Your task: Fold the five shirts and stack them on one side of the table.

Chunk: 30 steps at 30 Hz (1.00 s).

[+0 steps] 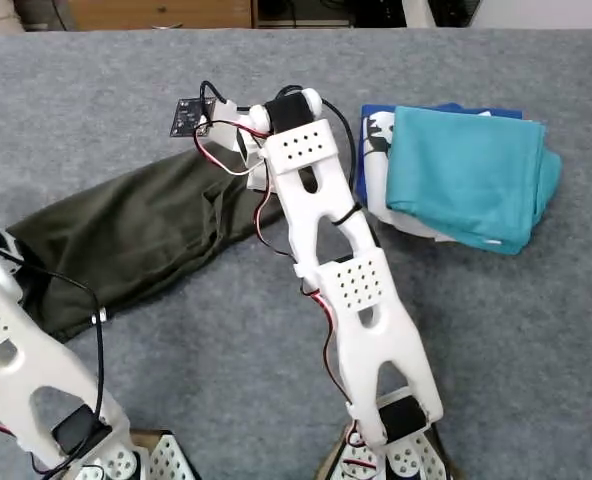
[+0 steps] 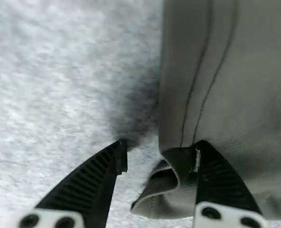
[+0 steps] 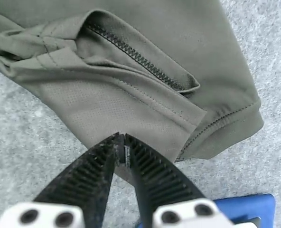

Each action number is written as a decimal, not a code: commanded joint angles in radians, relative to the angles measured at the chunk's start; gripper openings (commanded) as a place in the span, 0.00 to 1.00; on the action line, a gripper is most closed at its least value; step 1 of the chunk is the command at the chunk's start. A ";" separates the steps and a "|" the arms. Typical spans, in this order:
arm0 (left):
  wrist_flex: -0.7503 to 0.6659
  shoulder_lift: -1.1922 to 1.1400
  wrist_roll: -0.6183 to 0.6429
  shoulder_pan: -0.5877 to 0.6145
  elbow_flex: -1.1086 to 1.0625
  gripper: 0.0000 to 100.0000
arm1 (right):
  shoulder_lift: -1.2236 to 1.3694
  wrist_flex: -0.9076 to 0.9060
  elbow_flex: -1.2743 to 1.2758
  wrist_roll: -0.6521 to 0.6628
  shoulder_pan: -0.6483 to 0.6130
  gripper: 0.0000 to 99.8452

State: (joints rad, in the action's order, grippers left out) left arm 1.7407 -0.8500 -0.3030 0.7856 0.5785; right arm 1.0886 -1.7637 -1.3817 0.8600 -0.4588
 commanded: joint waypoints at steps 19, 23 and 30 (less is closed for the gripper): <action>0.018 -0.008 0.114 -0.103 0.002 0.02 | -0.076 -0.017 -0.044 -0.012 0.016 0.00; 0.018 -0.001 0.115 -0.014 0.146 0.02 | -0.076 -0.017 -0.044 -0.014 0.033 0.00; 0.020 -0.001 0.074 0.132 0.261 0.02 | -0.076 -0.015 -0.044 -0.014 0.038 0.00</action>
State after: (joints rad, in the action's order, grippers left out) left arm 1.7484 -0.8684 -0.1972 0.8546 0.7795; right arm 1.0886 -1.7637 -1.3817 0.8600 -0.4404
